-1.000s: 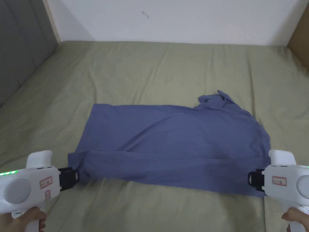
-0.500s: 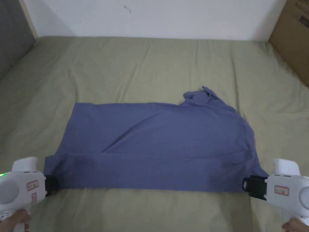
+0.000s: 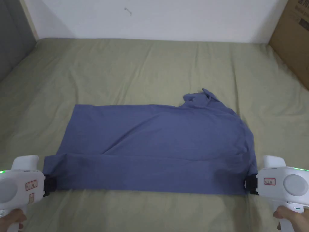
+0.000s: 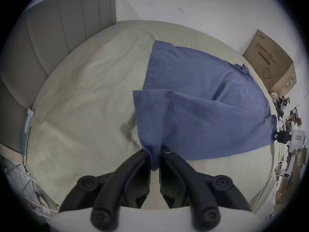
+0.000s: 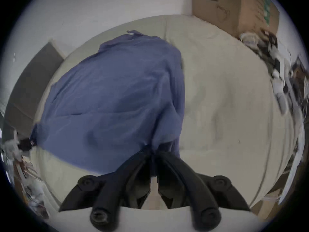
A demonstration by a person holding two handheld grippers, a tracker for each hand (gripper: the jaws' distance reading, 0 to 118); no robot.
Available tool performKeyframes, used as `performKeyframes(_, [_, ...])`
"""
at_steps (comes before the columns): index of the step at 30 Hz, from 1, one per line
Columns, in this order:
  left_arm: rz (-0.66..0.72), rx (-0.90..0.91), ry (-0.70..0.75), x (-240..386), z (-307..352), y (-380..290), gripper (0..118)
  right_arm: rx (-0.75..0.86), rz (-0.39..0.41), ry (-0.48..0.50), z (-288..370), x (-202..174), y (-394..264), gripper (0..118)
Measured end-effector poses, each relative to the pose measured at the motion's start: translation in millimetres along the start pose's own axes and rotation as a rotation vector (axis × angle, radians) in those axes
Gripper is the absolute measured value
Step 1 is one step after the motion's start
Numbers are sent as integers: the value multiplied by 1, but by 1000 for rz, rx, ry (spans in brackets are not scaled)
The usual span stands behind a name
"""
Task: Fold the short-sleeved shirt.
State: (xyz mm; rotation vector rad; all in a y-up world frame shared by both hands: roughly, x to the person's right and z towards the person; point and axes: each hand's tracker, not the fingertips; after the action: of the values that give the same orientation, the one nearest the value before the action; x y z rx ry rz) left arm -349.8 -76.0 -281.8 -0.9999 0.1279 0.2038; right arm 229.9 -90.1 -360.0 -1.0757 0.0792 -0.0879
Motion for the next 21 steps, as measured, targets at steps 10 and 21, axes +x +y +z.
performKeyframes(10, [-73, 41, -14, -1, 43, -24, 8, 33, -25, 36, 62, 21, -18, 7])
performKeyframes(21, [-67, -21, 58, -2, 32, -68, 48, 5, -82, -13, 34, 37, -52, 38])
